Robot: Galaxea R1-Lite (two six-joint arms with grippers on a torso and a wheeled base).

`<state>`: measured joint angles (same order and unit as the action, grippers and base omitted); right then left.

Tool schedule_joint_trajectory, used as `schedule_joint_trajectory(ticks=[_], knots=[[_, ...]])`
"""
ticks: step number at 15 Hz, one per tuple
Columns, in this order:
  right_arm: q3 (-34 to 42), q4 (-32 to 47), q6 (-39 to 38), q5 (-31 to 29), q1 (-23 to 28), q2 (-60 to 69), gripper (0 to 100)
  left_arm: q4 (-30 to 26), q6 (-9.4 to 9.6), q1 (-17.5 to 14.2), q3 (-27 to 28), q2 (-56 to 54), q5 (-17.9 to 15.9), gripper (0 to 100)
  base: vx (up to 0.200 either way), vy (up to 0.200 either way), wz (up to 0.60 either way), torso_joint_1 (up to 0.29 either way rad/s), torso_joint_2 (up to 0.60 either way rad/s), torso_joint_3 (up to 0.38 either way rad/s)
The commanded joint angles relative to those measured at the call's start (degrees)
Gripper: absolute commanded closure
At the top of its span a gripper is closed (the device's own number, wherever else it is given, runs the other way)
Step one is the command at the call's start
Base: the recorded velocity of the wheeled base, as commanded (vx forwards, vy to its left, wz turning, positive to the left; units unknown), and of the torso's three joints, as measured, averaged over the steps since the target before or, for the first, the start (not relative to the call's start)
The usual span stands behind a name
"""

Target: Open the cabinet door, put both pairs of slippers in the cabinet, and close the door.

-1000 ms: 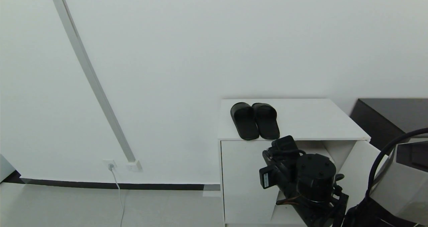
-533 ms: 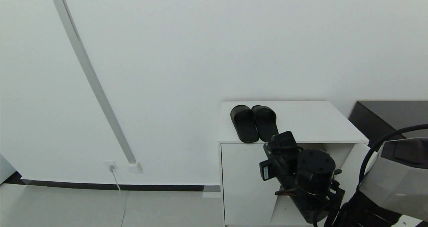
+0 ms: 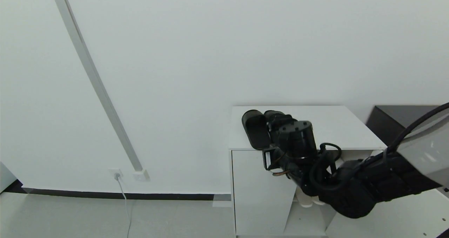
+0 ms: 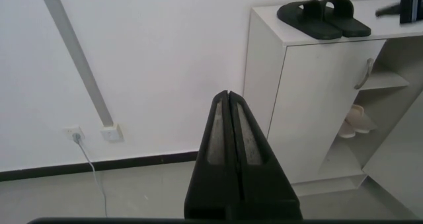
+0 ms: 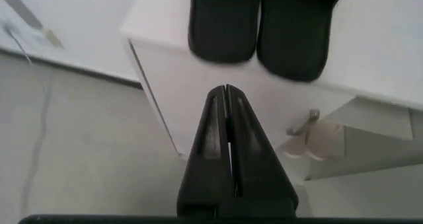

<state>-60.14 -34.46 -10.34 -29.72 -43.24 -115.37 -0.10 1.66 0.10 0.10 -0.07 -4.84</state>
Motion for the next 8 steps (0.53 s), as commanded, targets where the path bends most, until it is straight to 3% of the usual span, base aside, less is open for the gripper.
schedule_joint_trajectory(ticks=[1, 3, 4, 7, 8], knots=[[-7.72, 5.11, -2.85, -1.22, -0.18, 3.93, 100, 0.01, 0.01, -0.01, -0.01, 0.07, 0.01, 100, 0.0, 0.0, 0.0, 0.0, 0.0, 0.0], [-7.54, 5.11, -2.93, -1.66, -0.53, 3.66, 100, 0.01, 0.01, -0.01, -0.01, 0.07, 0.01, 100, 0.0, 0.0, 0.0, 0.0, 0.0, 0.0], [-6.22, 4.93, -2.93, -2.97, -0.62, 3.31, 0, 0.01, 0.01, -0.01, -0.01, 0.07, 0.01, 100, 0.0, 0.0, 0.0, 0.0, 0.0, 0.0], [-2.71, 4.4, -3.46, -3.77, -0.53, 4.37, 0, 0.01, 0.01, -0.01, -0.01, 0.07, 0.01, 100, 0.0, 0.0, 0.0, 0.0, 0.0, 0.0], [-2.0, 4.4, -3.55, -3.77, -0.44, 4.54, 0, 0.01, 0.01, -0.01, -0.01, 0.07, 0.01, 100, 0.2, 0.0, 0.0, 0.002, 0.01, 0.002]])
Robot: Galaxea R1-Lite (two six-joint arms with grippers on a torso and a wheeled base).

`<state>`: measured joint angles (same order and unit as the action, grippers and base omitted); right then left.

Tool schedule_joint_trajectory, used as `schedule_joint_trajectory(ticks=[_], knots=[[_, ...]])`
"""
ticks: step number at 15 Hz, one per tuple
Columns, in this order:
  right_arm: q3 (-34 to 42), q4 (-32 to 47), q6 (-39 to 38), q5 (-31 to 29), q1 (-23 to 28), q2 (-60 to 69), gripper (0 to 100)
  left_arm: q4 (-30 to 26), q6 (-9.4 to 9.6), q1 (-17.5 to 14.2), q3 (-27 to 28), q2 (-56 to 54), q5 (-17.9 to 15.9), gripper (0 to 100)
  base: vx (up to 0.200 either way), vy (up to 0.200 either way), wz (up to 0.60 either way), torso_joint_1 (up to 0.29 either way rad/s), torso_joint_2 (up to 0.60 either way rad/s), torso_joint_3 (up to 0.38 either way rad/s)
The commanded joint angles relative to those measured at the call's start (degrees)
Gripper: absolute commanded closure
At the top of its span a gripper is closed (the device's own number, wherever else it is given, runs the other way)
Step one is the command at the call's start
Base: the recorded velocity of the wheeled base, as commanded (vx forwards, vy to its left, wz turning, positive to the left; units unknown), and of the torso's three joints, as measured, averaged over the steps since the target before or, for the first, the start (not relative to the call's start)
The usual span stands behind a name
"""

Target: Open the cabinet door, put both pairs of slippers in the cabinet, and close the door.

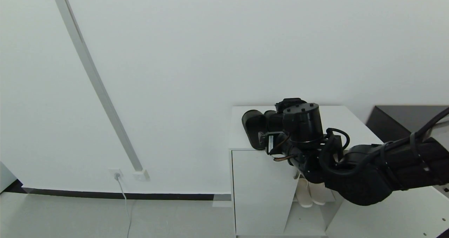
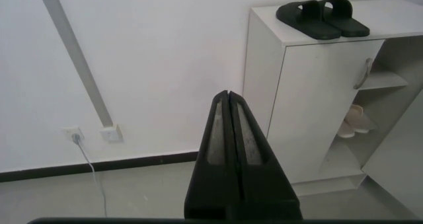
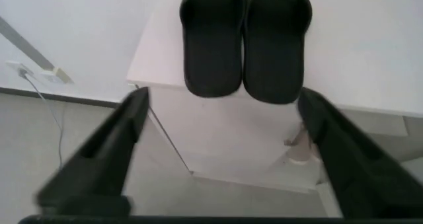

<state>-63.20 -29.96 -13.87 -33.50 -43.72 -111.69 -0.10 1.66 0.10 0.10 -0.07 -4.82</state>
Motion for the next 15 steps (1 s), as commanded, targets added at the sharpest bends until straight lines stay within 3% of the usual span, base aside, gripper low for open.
schedule_joint_trajectory(ticks=[1, 9, 13, 15], knots=[[2.46, -0.53, -0.1, 0.01, 0.12, 1.21, 0, 0.01, 0.01, -0.01, -0.01, 0.07, -0.02, 100, 0.2, 0.0, 0.0, -0.002, 0.0, -0.002], [12.92, -14.77, -0.01, 0.1, 0.82, -5.12, 0, 0.01, 0.01, -0.01, -0.01, 0.07, -0.02, 100, 0.175, 0.0, 0.0, 0.002, 0.0, 0.002], [10.37, -19.61, 0.6, 0.54, 2.49, -12.15, 0, 0.01, -0.08, -0.01, -0.01, 0.07, -0.02, 100, 0.0, 0.0, 0.0, 0.0, 0.0, 0.0], [4.05, -19.34, 0.87, 0.89, 5.13, -16.45, 0, 0.01, -0.25, -0.01, -0.01, 0.07, 0.07, 100, 0.0, 0.0, 0.0, 0.0, 0.0, 0.0]])
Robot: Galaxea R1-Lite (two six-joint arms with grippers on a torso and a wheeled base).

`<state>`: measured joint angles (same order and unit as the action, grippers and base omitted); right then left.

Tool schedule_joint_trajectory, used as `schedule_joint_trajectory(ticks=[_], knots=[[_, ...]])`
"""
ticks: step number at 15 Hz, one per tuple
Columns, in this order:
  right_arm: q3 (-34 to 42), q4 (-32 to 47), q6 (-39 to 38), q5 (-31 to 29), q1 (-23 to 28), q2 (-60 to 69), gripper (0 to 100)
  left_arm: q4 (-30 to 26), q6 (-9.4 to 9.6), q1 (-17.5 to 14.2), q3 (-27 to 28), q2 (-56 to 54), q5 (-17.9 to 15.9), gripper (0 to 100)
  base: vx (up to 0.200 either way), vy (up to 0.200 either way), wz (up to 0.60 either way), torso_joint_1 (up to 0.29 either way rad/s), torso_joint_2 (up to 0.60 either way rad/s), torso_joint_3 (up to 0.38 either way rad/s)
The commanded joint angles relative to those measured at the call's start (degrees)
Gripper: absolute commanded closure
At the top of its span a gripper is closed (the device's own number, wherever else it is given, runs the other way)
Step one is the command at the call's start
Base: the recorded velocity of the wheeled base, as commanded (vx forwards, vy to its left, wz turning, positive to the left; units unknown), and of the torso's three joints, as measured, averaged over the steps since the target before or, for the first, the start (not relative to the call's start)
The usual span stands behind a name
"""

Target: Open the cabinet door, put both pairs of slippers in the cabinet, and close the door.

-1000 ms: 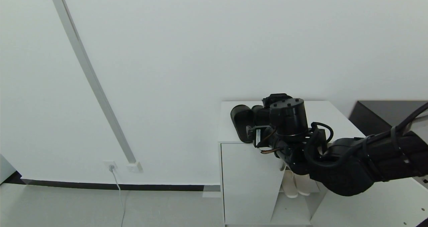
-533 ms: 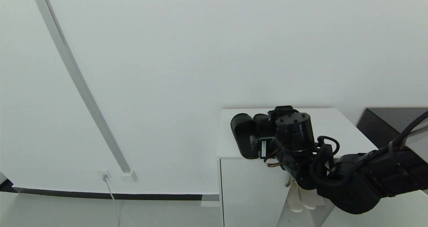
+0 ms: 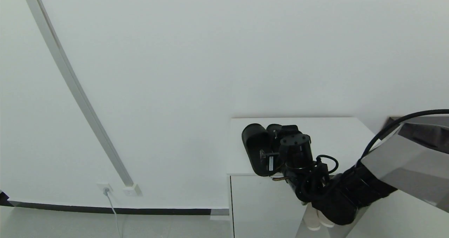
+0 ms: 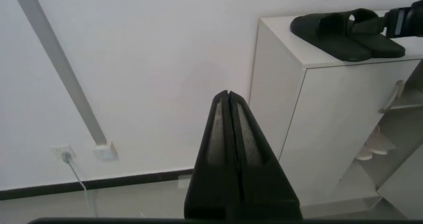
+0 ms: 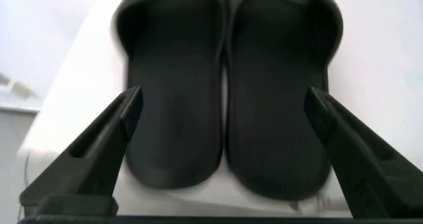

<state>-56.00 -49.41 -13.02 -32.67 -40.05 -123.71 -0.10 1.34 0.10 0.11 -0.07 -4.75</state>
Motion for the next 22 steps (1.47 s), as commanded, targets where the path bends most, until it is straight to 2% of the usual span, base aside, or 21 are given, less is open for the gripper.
schedule_joint_trajectory(ticks=[1, 4, 10, 14, 15, 22], knots=[[-7.28, 0.19, 1.07, 0.5, 2.6, -7.6, 0, 0.01, -0.02, -0.01, -0.02, 0.07, 0.01, 100, 0.0, 0.0, 0.0, 0.0, 0.0, 0.0], [-14.4, 1.68, 2.3, 3.32, 4.54, -11.64, 0, 0.01, -0.02, -0.01, -0.02, 0.07, 0.01, 100, 0.0, 0.0, 0.0, 0.0, 0.0, 0.0], [-28.02, 9.59, 2.3, 3.4, 6.21, -17.44, 0, 0.01, -0.29, -0.01, -0.02, 0.07, 0.01, 100, 0.0, 0.0, 0.0, 0.0, 0.0, 0.0], [-30.66, 10.03, 2.38, 3.4, 6.74, -18.85, 0, 0.01, -0.29, -0.01, -0.02, 0.07, 0.01, 100, 0.0, 0.0, 0.0, 0.0, 0.0, 0.0], [-30.92, 10.65, 2.38, 3.4, 6.91, -18.85, 100, 0.01, -0.37, -0.01, -0.02, 0.07, 0.01, 100, 0.0, 0.0, 0.0, 0.0, 0.0, 0.0], [-30.83, 10.74, 2.38, 3.05, 6.91, -18.58, 100, 0.01, -0.46, -0.01, -0.02, 0.07, 0.01, 100, 0.0, 0.0, 0.0, 0.0, 0.0, 0.0]])
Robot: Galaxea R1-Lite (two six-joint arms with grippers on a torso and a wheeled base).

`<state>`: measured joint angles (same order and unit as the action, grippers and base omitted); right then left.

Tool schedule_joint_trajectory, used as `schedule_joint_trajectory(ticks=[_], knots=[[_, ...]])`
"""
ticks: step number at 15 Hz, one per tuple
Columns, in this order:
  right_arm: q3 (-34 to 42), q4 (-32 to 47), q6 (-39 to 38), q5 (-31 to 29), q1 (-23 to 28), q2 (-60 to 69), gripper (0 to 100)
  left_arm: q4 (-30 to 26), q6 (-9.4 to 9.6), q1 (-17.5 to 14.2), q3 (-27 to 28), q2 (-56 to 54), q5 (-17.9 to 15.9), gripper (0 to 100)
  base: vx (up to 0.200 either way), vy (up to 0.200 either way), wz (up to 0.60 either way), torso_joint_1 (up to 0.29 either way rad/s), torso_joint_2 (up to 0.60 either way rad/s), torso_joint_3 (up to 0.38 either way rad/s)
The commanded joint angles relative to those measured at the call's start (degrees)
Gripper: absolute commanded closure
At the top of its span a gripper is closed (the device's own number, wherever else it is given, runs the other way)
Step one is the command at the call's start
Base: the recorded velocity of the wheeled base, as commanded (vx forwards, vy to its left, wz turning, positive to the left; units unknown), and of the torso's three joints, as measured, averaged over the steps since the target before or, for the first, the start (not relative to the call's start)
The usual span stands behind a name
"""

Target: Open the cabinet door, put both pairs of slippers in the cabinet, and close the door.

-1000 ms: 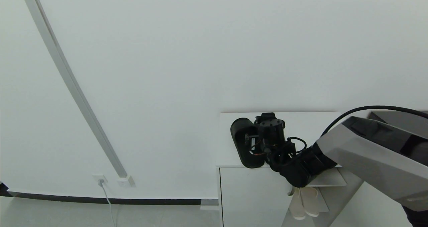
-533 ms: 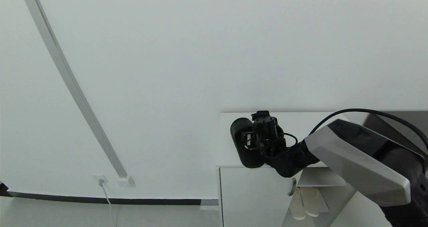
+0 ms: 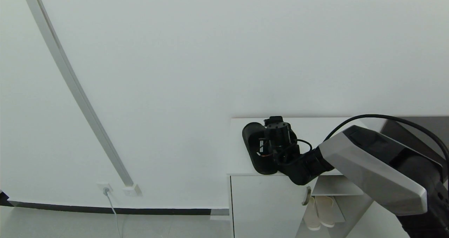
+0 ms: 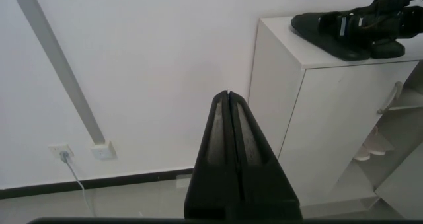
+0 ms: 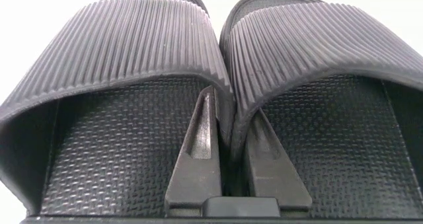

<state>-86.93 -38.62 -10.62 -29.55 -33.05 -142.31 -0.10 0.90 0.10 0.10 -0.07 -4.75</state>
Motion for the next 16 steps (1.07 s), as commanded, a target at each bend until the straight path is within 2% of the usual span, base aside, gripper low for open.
schedule_joint_trajectory(ticks=[1, 5, 10, 14, 16], knots=[[0.36, -0.05, -0.02, -0.24, -0.17, 0.46, 100, 0.01, -0.02, -0.01, -0.01, 0.07, 0.01, 100, 0.0, 0.0, 0.0, 0.0, 0.0, 0.0], [5.46, -0.05, -0.02, 0.02, -0.79, 6.87, 100, 0.01, -0.02, -0.01, -0.01, 0.07, 0.01, 100, 0.0, 0.0, 0.0, 0.0, 0.0, 0.0], [22.51, -3.3, -0.1, 0.72, -5.97, 20.85, 100, 0.01, -0.02, -0.01, -0.01, 0.07, 0.01, 100, 0.0, 0.0, 0.0, 0.0, 0.0, 0.0], [37.98, -8.14, 0.07, 7.93, -8.26, 33.15, 100, 0.01, -0.02, -0.01, -0.01, 0.07, 0.01, 100, 0.0, 0.0, 0.0, 0.0, 0.0, 0.0], [41.84, -7.61, 0.07, 13.73, -8.44, 37.9, 100, 0.01, -0.02, -0.01, -0.01, 0.07, 0.01, 100, 0.0, 0.0, 0.0, 0.0, 0.0, 0.0]])
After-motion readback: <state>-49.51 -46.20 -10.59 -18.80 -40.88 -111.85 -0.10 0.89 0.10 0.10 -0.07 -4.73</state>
